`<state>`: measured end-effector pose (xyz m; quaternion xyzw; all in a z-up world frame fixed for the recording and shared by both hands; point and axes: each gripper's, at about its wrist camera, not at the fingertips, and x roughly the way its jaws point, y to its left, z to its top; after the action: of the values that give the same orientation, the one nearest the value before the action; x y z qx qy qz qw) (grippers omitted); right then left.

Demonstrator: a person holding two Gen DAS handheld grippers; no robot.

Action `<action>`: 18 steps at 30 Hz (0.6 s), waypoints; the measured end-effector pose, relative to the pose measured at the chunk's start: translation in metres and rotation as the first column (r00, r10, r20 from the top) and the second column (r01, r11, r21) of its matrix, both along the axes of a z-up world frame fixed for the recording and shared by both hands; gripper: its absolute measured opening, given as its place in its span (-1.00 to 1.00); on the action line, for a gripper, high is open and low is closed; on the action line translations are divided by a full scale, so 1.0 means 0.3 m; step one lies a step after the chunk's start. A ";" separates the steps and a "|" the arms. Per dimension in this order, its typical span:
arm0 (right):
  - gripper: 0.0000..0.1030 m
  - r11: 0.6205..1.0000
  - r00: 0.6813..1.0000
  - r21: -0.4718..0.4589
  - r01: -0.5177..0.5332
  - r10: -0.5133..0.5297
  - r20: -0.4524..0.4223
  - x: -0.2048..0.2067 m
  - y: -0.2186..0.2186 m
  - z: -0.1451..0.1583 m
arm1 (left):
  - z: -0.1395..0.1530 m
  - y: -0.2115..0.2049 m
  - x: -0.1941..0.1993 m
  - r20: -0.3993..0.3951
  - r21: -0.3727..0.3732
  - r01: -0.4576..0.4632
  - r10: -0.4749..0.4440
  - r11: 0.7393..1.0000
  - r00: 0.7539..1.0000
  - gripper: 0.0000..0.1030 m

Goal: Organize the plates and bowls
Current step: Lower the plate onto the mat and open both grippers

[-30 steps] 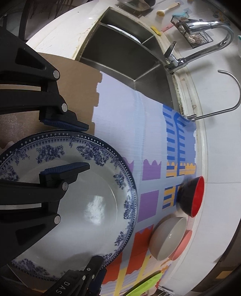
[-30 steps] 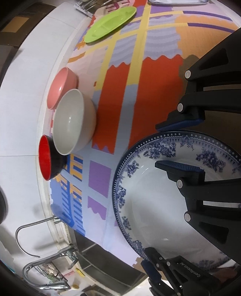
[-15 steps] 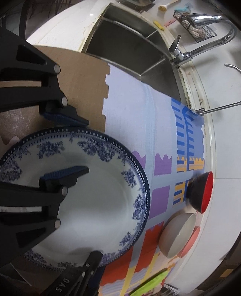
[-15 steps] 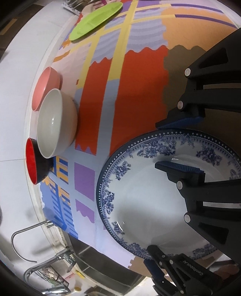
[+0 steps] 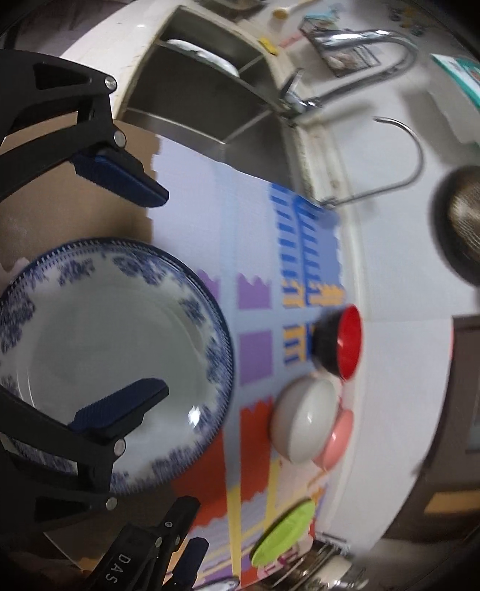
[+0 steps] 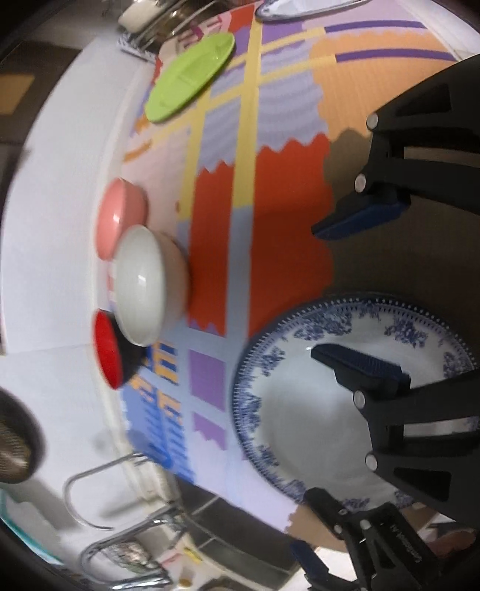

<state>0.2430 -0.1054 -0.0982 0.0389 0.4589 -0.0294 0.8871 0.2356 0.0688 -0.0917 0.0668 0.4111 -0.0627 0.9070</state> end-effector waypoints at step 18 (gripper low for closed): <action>0.62 0.963 0.938 -0.050 0.264 -0.244 0.245 -0.216 -0.297 0.215 | 0.223 -0.372 -0.058 0.239 -0.015 0.268 -0.257 0.963 0.936 1.00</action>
<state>0.1782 -0.1945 -0.0338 0.0645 0.3393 -0.1576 0.9251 0.2182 -0.0429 -0.0247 0.1064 0.2866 -0.1844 0.9341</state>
